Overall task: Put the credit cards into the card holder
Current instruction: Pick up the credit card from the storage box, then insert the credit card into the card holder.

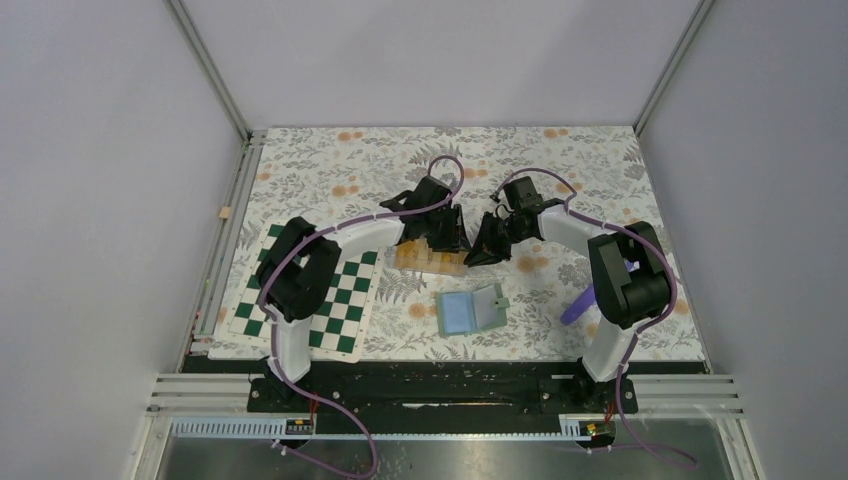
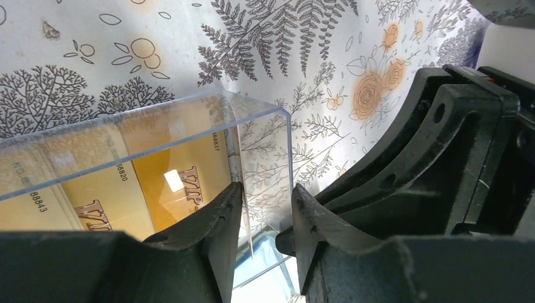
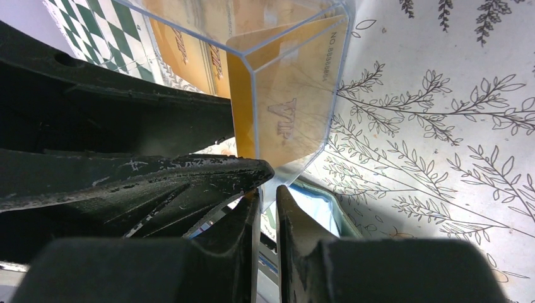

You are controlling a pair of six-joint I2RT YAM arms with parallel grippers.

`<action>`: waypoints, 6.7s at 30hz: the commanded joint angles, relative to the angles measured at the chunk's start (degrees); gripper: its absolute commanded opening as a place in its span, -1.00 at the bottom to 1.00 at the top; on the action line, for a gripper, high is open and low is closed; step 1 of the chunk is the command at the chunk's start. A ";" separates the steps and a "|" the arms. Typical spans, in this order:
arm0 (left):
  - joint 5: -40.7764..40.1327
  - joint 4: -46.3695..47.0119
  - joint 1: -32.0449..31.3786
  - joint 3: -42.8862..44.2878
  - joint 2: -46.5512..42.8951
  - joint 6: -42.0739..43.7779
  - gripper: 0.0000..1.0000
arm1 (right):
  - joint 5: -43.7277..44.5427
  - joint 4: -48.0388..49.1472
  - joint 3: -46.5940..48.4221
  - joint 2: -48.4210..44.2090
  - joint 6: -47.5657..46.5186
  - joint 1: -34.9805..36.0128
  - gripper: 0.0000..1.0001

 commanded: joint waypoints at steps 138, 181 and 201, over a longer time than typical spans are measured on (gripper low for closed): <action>5.12 25.97 -2.27 -49.61 -25.99 -21.12 -0.49 | -4.03 14.86 -27.25 -17.57 -3.65 -4.84 -1.00; 4.48 22.69 -5.36 -44.28 -19.68 -19.59 -1.00 | -13.64 26.25 -38.95 -14.62 4.37 -4.66 -1.00; 3.14 18.39 -5.76 -42.42 -18.94 -19.12 -1.00 | -18.33 27.10 -33.60 -11.08 4.43 -0.86 -1.00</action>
